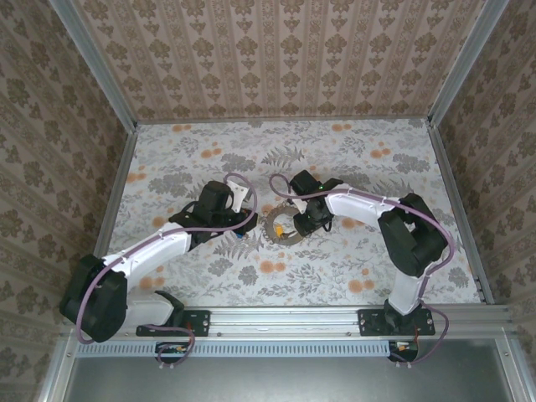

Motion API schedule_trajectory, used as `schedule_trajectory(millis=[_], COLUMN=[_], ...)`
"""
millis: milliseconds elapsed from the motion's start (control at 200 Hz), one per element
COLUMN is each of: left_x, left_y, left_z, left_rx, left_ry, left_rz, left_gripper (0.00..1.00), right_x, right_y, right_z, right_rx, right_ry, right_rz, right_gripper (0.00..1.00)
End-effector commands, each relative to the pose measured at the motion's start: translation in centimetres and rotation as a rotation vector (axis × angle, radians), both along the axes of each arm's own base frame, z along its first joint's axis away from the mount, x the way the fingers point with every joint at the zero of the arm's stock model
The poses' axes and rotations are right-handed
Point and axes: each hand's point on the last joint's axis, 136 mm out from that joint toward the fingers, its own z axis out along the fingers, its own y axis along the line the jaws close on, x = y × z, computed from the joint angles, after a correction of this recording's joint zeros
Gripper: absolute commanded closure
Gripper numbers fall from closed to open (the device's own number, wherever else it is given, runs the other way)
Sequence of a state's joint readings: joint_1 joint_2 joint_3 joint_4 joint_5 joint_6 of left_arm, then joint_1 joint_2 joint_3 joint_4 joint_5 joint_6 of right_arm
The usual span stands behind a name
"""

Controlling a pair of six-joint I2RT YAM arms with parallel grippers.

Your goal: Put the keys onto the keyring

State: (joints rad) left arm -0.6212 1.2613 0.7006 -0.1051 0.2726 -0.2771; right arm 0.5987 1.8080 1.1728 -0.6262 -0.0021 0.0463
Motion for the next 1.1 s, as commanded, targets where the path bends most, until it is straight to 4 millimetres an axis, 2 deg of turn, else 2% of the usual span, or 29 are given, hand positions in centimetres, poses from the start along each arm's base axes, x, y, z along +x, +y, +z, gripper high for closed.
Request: schedule_trajectory(millis=[0, 355, 660, 805, 845, 995, 1040, 1095], left_x=[0.1, 0.2, 0.3, 0.3, 0.3, 0.1, -0.1, -0.4], left_y=[0.0, 0.2, 0.3, 0.2, 0.2, 0.1, 0.1, -0.1], left_z=[0.7, 1.0, 1.3, 1.1, 1.1, 1.4, 1.7, 2.2], left_rx=[-0.007, -0.012, -0.018, -0.016, -0.017, -0.024, -0.029, -0.041], left_ry=[-0.006, -0.018, -0.022, -0.019, -0.018, -0.021, -0.026, -0.038], left_rz=[0.01, 0.016, 0.019, 0.018, 0.016, 0.01, 0.004, -0.01], left_gripper=[0.75, 0.75, 0.75, 0.75, 0.75, 0.76, 0.76, 0.76], right_x=[1.3, 1.7, 1.8, 1.7, 1.7, 1.0, 1.2, 0.6], right_y=[0.1, -0.2, -0.2, -0.1, 0.0, 1.4, 2.5, 3.6], right_z=[-0.1, -1.2, -0.8, -0.1, 0.4, 2.9, 4.7, 7.0], right_rx=[-0.02, -0.037, -0.03, -0.018, -0.006, 0.127, 0.205, 0.311], right_ry=[-0.022, -0.014, -0.017, -0.027, -0.035, -0.09, -0.15, -0.202], right_rz=[0.011, 0.007, 0.007, 0.002, 0.005, 0.049, 0.071, 0.107], right_gripper=[0.63, 0.76, 0.85, 0.96, 1.0, 1.0, 1.0, 1.0])
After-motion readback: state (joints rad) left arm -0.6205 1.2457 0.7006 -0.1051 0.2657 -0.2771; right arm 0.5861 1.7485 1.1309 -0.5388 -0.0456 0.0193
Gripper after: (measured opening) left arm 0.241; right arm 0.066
